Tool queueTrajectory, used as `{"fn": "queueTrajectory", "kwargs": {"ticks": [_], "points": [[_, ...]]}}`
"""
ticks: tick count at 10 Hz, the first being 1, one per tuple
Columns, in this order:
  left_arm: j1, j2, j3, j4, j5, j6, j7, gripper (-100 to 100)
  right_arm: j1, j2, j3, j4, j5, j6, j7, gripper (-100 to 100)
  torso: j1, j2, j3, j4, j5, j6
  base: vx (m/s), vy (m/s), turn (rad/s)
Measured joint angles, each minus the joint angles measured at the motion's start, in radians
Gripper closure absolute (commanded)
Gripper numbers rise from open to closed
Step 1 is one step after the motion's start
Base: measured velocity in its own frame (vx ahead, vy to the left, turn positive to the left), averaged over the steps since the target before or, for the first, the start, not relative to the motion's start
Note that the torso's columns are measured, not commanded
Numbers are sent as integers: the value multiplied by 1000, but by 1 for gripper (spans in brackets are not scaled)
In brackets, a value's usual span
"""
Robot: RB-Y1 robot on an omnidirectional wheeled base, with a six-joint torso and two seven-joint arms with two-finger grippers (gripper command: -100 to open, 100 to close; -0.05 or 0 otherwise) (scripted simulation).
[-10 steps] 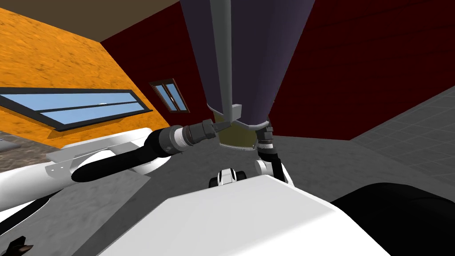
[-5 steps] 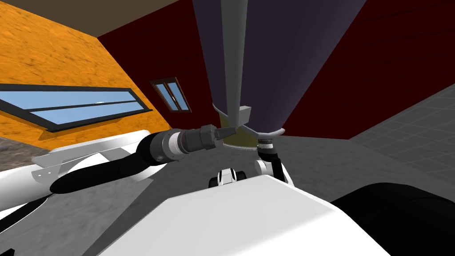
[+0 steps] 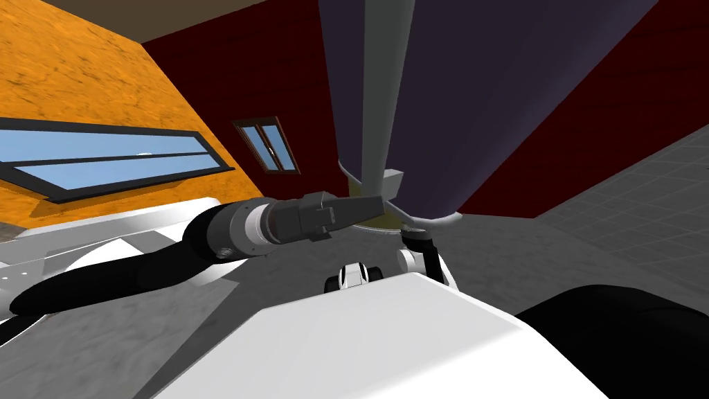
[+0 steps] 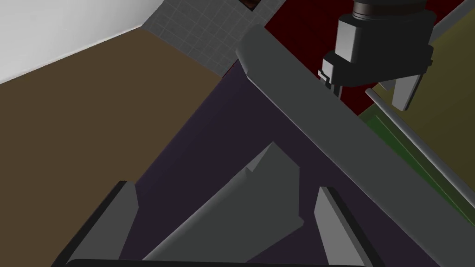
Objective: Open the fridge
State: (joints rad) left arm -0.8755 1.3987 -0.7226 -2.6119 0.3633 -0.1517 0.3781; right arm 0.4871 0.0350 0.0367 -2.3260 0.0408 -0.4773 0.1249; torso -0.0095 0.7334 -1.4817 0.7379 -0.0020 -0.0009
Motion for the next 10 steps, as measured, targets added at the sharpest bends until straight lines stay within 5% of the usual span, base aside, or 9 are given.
{"fn": "queueTrajectory", "kwargs": {"ticks": [6, 7, 10], "points": [[-134, 75, 61, 2, 99, 17, 108, -100, 0, 0, 0, 0, 0, 0, 0, 0, 11, 9, 7, 3, 3, 1, 16, -24, -8], [-136, 76, 62, 2, 101, 17, 111, 0, 0, 0, 0, 0, 0, 0, 0, 0, 11, 8, 8, 2, 3, 1, 0, 0, 0], [-135, 77, 61, 4, 100, 19, 111, 0, 0, 0, 0, 0, 0, 0, 0, 0, 10, 6, 7, 1, 2, 1, 0, 0, 0]]}}
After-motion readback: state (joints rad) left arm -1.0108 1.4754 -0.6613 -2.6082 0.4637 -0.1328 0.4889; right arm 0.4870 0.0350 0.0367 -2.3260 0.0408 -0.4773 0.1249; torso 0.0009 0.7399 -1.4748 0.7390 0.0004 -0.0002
